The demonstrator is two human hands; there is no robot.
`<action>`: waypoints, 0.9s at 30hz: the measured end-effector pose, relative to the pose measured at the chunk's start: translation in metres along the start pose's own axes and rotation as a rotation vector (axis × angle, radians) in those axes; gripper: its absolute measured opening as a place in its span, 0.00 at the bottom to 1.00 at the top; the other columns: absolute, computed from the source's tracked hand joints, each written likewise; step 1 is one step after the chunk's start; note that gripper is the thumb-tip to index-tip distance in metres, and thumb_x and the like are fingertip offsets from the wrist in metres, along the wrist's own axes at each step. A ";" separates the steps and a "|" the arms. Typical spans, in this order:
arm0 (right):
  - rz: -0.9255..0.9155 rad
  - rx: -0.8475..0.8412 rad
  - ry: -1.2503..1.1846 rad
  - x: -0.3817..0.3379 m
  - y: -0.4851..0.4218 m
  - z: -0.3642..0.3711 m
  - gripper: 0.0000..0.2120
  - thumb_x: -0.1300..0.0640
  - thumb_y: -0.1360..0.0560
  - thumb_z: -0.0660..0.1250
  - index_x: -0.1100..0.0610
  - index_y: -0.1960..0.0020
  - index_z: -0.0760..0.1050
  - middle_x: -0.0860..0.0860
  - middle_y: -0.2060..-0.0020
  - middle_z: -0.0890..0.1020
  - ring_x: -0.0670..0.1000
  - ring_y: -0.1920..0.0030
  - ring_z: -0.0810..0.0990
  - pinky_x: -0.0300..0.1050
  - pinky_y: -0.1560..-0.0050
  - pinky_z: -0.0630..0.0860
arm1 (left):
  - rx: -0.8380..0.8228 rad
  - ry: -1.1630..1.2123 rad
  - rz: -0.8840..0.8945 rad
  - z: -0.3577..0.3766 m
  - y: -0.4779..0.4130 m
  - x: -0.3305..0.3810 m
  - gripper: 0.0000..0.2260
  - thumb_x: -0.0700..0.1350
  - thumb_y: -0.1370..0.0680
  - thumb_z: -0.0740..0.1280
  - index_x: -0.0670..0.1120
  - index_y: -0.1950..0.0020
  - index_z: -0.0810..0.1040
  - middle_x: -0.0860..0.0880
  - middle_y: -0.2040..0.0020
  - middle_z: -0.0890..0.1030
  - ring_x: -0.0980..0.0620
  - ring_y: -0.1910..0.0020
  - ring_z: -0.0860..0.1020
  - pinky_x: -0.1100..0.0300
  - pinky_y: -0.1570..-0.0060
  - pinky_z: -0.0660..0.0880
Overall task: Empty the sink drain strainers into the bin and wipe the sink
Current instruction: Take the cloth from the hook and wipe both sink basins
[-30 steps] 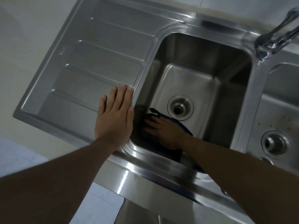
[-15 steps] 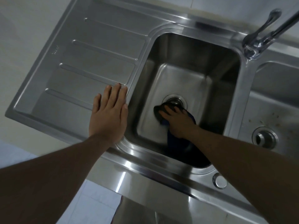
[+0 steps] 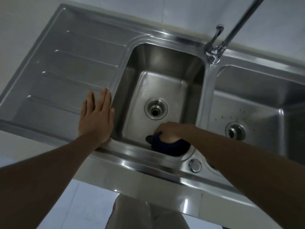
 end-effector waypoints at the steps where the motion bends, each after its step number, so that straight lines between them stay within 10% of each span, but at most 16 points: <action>1: -0.001 0.035 -0.043 -0.001 0.011 -0.012 0.15 0.55 0.23 0.57 0.45 0.42 0.79 0.51 0.42 0.80 0.55 0.46 0.78 0.51 0.43 0.76 | -0.013 0.023 0.036 0.000 0.003 0.008 0.27 0.52 0.15 0.48 0.48 0.17 0.47 0.50 0.17 0.46 0.42 0.19 0.46 0.45 0.21 0.47; 10: 0.118 0.272 -0.174 0.014 0.123 -0.081 0.13 0.48 0.33 0.61 0.56 0.61 0.78 0.52 0.65 0.82 0.53 0.65 0.79 0.43 0.65 0.71 | -0.206 0.188 0.278 0.017 0.047 0.105 0.27 0.53 0.15 0.49 0.47 0.17 0.49 0.48 0.17 0.47 0.48 0.18 0.45 0.51 0.20 0.44; 14: 0.269 0.610 0.069 0.042 0.128 -0.026 0.16 0.51 0.23 0.59 0.48 0.36 0.75 0.50 0.39 0.78 0.57 0.43 0.74 0.49 0.49 0.69 | -0.189 0.119 0.288 0.022 0.043 0.106 0.28 0.53 0.17 0.47 0.46 0.18 0.51 0.47 0.17 0.50 0.46 0.18 0.49 0.49 0.21 0.49; 17: 0.356 0.858 0.169 0.051 0.116 0.000 0.26 0.48 0.21 0.60 0.46 0.25 0.61 0.48 0.21 0.57 0.60 0.25 0.57 0.63 0.36 0.64 | -0.233 0.089 0.283 0.030 0.038 0.102 0.28 0.55 0.16 0.46 0.48 0.17 0.46 0.50 0.17 0.45 0.49 0.18 0.43 0.49 0.21 0.45; 22: 0.444 1.001 -0.044 0.070 0.090 -0.026 0.29 0.48 0.21 0.61 0.48 0.22 0.58 0.48 0.21 0.56 0.60 0.21 0.51 0.68 0.31 0.62 | -0.272 0.024 0.264 0.034 0.034 0.102 0.29 0.56 0.17 0.44 0.48 0.18 0.41 0.52 0.17 0.41 0.51 0.19 0.41 0.48 0.20 0.44; 27: 0.102 0.936 0.332 0.038 0.101 0.018 0.23 0.45 0.28 0.58 0.47 0.36 0.77 0.45 0.35 0.78 0.56 0.28 0.66 0.67 0.30 0.59 | -0.300 0.011 0.266 0.031 0.034 0.103 0.29 0.55 0.16 0.46 0.47 0.18 0.41 0.51 0.17 0.41 0.51 0.19 0.40 0.48 0.20 0.44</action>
Point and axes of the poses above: each hand's wrist, its own y-axis away from the middle knuckle, its own z-axis out of the palm, x = y × z, the point moved 3 cm from there along -y, towards the middle knuckle
